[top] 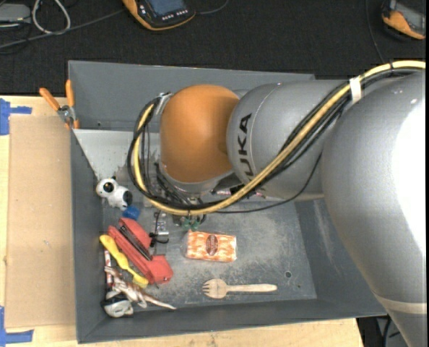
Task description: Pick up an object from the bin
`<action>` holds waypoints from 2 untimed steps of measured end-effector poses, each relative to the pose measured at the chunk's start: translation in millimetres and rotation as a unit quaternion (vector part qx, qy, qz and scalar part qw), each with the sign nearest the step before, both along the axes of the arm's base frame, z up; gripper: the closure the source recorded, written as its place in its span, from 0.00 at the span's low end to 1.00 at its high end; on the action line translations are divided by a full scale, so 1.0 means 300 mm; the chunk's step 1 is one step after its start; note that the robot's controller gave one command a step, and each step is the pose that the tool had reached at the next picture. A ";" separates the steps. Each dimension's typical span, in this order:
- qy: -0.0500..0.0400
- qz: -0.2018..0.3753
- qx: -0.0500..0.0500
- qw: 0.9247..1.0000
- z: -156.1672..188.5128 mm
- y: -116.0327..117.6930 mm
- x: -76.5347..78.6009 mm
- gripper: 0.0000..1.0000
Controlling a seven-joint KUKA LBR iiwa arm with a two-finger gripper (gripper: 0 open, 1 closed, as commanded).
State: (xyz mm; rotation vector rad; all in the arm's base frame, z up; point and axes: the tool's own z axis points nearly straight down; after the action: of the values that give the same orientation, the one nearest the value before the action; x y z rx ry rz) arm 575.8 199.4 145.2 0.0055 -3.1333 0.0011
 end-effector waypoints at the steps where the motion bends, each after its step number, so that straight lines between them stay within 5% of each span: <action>1: -0.003 -0.002 0.001 1.000 0.016 -0.005 0.005 0.00; 2: -0.002 -0.028 0.001 1.000 -0.038 -0.195 -0.097 0.00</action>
Offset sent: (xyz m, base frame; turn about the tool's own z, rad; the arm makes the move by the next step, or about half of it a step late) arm -0.0331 -0.0695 -0.0135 0.0665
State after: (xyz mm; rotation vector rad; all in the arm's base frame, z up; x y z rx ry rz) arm 546.7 141.0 133.7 -0.0813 -3.1360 -0.0015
